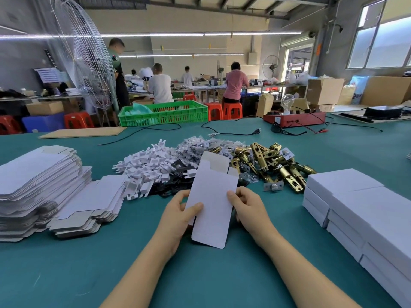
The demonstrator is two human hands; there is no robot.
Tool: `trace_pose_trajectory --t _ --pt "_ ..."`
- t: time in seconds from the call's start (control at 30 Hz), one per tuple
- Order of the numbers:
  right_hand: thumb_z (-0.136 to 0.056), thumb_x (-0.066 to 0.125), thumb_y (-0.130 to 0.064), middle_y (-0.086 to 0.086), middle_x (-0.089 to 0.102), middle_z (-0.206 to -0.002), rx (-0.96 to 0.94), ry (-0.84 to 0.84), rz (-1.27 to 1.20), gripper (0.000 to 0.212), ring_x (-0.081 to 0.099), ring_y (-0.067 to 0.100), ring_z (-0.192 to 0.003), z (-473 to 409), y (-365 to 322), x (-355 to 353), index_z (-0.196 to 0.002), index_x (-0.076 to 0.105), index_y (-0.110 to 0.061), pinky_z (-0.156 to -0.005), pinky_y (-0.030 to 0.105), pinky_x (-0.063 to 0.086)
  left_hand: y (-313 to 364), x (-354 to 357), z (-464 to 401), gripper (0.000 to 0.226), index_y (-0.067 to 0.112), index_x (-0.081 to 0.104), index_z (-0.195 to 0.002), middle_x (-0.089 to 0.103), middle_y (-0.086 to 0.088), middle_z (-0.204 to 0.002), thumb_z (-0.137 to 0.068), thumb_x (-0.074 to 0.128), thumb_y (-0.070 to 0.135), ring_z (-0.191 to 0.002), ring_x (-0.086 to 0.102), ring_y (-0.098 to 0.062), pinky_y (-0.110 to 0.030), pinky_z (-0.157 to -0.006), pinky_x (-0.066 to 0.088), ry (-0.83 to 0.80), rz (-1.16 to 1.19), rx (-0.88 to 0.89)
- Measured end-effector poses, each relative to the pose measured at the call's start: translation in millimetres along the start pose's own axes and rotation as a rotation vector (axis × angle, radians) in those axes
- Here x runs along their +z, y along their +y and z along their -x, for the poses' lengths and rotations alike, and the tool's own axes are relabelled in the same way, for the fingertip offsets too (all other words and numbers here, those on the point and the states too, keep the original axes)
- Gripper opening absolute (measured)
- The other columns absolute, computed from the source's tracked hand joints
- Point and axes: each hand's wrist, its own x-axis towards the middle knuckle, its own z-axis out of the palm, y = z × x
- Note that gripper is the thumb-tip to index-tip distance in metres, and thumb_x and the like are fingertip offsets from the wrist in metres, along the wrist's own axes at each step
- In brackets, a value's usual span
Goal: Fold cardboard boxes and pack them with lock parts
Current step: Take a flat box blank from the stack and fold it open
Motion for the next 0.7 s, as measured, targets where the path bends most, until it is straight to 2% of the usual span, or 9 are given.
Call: trace_pose_trajectory --t 0.13,0.23,0.33,0.43,0.5,0.6,0.7 --pt "-0.094 0.058 -0.026 0.012 0.058 -0.073 -0.049 0.152 -0.007 0.021 0.046 0.020 -0.061 -0.8 0.9 1.6 -0.081 0.059 -0.009 -0.061 0.034 0.040 1.4 13.9 5.6 0.024 0.032 0.057 -0.109 0.073 0.011 -0.102 -0.095 0.063 0.014 -0.092 0.071 -0.016 -0.030 -0.070 0.059 0.014 0.017 0.132" --pt "-0.089 0.065 -0.028 -0.004 0.061 -0.074 -0.120 0.316 0.065 0.010 0.053 0.008 -0.065 0.4 -0.9 1.4 -0.085 0.056 -0.027 -0.062 0.024 0.044 4.2 23.8 10.7 0.027 0.035 0.057 -0.109 0.071 0.018 -0.102 -0.095 0.062 0.012 -0.090 0.070 -0.009 -0.021 -0.067 0.055 -0.005 0.013 0.213" --pt "-0.085 0.070 -0.018 -0.006 0.060 -0.082 -0.231 0.410 0.030 0.022 0.055 0.001 -0.072 -2.7 -11.2 -4.9 -0.096 0.054 -0.027 -0.065 0.011 0.043 11.7 26.0 13.0 0.028 0.037 0.058 -0.108 0.069 0.024 -0.100 -0.096 0.060 0.012 -0.088 0.067 0.000 -0.015 -0.069 0.052 0.024 -0.057 0.336" --pt "-0.086 0.069 -0.013 -0.003 0.065 -0.084 -0.269 0.346 -0.119 0.013 0.058 0.003 -0.073 -11.1 -38.4 -25.6 -0.092 0.062 -0.022 -0.068 0.014 0.047 18.9 27.2 13.7 0.027 0.039 0.059 -0.110 0.069 0.028 -0.100 -0.098 0.058 0.015 -0.088 0.065 0.007 -0.009 -0.069 0.049 0.008 -0.082 0.415" --pt "-0.086 0.068 -0.011 -0.007 0.068 -0.077 -0.294 0.270 -0.169 0.009 0.060 0.004 -0.070 -15.2 -60.7 -45.2 -0.085 0.067 -0.020 -0.065 0.016 0.048 20.3 28.8 14.5 0.027 0.036 0.059 -0.112 0.070 0.027 -0.101 -0.098 0.057 0.014 -0.088 0.066 0.008 -0.007 -0.067 0.047 -0.022 -0.051 0.426" --pt "-0.086 0.069 -0.014 -0.014 0.069 -0.071 -0.378 0.168 0.028 0.010 0.058 -0.002 -0.064 -16.3 -86.3 -73.5 -0.082 0.069 -0.022 -0.061 0.011 0.046 15.7 31.8 16.1 0.028 0.033 0.062 -0.112 0.073 0.020 -0.104 -0.098 0.055 0.011 -0.092 0.068 0.003 -0.010 -0.071 0.049 -0.081 0.013 0.383" --pt "-0.087 0.069 -0.018 -0.003 0.071 -0.085 -0.293 -0.011 0.175 0.004 0.065 0.007 -0.076 -14.0 -97.7 -85.5 -0.090 0.069 -0.019 -0.069 0.017 0.050 14.7 34.2 17.5 0.028 0.040 0.067 -0.108 0.073 0.015 -0.108 -0.097 0.058 0.016 -0.095 0.069 -0.002 -0.014 -0.072 0.051 -0.100 0.066 0.351"
